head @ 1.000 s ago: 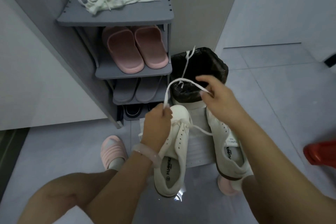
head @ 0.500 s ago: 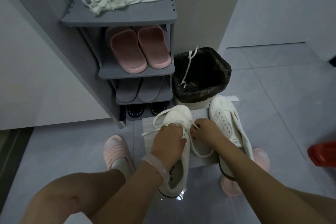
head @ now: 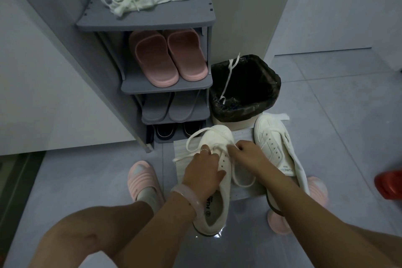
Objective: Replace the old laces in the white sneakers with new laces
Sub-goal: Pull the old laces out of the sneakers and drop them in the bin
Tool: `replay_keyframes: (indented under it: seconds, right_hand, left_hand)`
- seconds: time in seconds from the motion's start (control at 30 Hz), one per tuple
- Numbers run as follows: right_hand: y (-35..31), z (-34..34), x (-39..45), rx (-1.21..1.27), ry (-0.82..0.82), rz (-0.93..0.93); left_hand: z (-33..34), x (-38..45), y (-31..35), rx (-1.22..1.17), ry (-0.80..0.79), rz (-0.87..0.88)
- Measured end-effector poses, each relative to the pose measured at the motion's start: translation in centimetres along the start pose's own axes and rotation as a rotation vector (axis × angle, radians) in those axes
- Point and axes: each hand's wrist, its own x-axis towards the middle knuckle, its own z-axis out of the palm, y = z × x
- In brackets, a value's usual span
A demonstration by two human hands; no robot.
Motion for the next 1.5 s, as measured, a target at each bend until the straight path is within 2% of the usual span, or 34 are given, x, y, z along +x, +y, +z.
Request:
replay_keyframes:
  seconds: [0.17,0.27,0.33,0.4,0.47,0.53,0.6,0.7,0.77,0.8,0.9,0.97,1.07,1.17,1.5]
  right_hand:
    - [-0.1,-0.1,0.3,-0.074,-0.042,-0.038]
    - [-0.4,-0.2,0.4,-0.21,-0.075,-0.072]
    - [-0.4,-0.3,0.1,-0.163,-0.107,-0.085]
    - [-0.7,-0.8,-0.6,0.176,-0.094,-0.043]
    - [-1.9,-2.7,-1.5,0.717,0.02,-0.02]
    - [-3.3,-6.4,-2.2,1.174,0.153,-0.136]
    - [-4.4,-10.3,-2.8,1.405,0.258,-0.305]
    - [-4.7,-12.8,-3.9,1.499,0.307,-0.441]
    - [-4.7,-12.3,-4.3,1.341,0.284,-0.4]
    - [-4.6,-11.7,-4.1,1.146,0.286,-0.333]
    - [-3.1,-9.2,-2.8,0.189,0.322,-0.112]
    - [-2.3,-7.2,-2.3,-0.176,0.283,-0.03]
    - [-1.5,-4.0,-1.8,-0.315,0.258,-0.091]
    - [-0.6,-1.8,-0.8,-0.489,0.134,-0.17]
    - [-0.5,-1.7,-0.5,-0.45,-0.054,-0.186]
  left_hand:
    - [0.3,0.2,-0.2,-0.004,0.004,0.008]
    - [0.6,0.4,-0.4,-0.024,0.015,0.006]
    - [0.7,0.4,-0.5,-0.027,0.002,0.004]
    - [0.7,0.5,-0.7,-0.032,-0.023,0.0]
    - [0.8,0.6,-0.8,-0.034,-0.042,0.001]
    - [1.0,0.7,-0.7,-0.031,-0.052,-0.009]
    - [1.0,0.7,-0.6,-0.029,-0.057,-0.021]
    - [1.0,0.7,-0.5,-0.032,-0.051,-0.029]
    - [1.0,0.6,-0.5,-0.026,-0.036,-0.025]
    - [1.0,0.6,-0.5,-0.023,-0.029,-0.02]
    - [1.1,0.6,-0.8,-0.029,-0.024,-0.008]
    - [1.1,0.6,-1.0,-0.042,-0.02,-0.002]
    - [1.0,0.5,-1.1,-0.059,-0.006,0.008]
    - [1.0,0.5,-1.1,-0.067,0.007,0.007]
    - [1.0,0.5,-1.0,-0.074,0.017,0.016]
